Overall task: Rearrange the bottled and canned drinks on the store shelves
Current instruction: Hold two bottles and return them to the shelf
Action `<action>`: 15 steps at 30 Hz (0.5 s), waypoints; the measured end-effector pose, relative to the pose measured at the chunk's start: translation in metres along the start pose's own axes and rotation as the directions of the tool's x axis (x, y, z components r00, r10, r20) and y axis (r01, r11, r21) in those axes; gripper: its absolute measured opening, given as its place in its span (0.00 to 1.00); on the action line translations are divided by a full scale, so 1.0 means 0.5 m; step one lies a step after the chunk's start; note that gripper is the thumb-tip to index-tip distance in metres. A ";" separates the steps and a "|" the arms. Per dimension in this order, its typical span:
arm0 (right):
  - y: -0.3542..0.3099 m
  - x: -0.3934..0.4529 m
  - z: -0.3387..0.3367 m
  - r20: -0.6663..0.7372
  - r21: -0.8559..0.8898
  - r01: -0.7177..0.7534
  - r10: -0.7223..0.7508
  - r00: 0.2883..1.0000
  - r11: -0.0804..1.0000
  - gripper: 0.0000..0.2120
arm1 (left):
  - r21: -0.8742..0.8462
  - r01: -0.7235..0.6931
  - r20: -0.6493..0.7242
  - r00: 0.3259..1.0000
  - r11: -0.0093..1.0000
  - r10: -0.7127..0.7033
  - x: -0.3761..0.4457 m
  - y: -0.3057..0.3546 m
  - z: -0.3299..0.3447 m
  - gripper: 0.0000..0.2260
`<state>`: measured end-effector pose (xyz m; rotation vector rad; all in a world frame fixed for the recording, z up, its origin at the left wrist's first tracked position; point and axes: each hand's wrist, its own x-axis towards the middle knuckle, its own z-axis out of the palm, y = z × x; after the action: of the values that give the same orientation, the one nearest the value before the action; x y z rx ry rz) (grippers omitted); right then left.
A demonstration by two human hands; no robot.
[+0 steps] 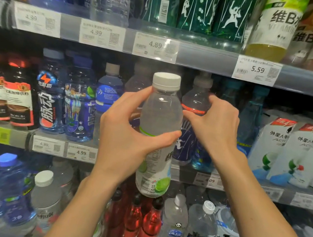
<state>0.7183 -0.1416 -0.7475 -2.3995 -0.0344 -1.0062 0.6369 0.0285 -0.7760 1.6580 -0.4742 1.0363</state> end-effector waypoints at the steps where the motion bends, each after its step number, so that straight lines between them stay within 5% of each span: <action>1: -0.003 0.003 0.000 0.028 -0.026 -0.007 0.008 1.000 1.000 0.26 | 0.001 -0.001 0.000 1.000 1.000 0.001 0.000 0.001 0.002 0.34; 5: -0.022 -0.014 -0.002 0.103 -0.085 -0.036 0.045 0.994 0.996 0.27 | 0.018 -0.029 0.006 1.000 0.999 0.029 0.002 0.001 0.005 0.34; 10: -0.010 -0.036 -0.001 0.025 -0.090 0.016 -0.014 1.000 0.996 0.27 | 0.031 -0.022 0.004 1.000 0.999 0.022 0.004 0.007 0.005 0.33; 13: 0.002 -0.060 -0.014 -0.038 0.183 0.047 -0.041 0.998 0.982 0.32 | 0.023 0.007 0.019 1.000 1.000 -0.007 0.003 0.013 0.001 0.33; 15: 0.003 -0.088 -0.038 -0.043 0.439 0.031 -0.014 0.999 0.898 0.27 | 0.016 0.024 0.045 0.999 1.000 -0.025 0.001 0.015 -0.002 0.33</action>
<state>0.6747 -0.1444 -0.7668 -1.9681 -0.2507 -0.9383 0.6312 0.0270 -0.7709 1.6997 -0.4756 0.9879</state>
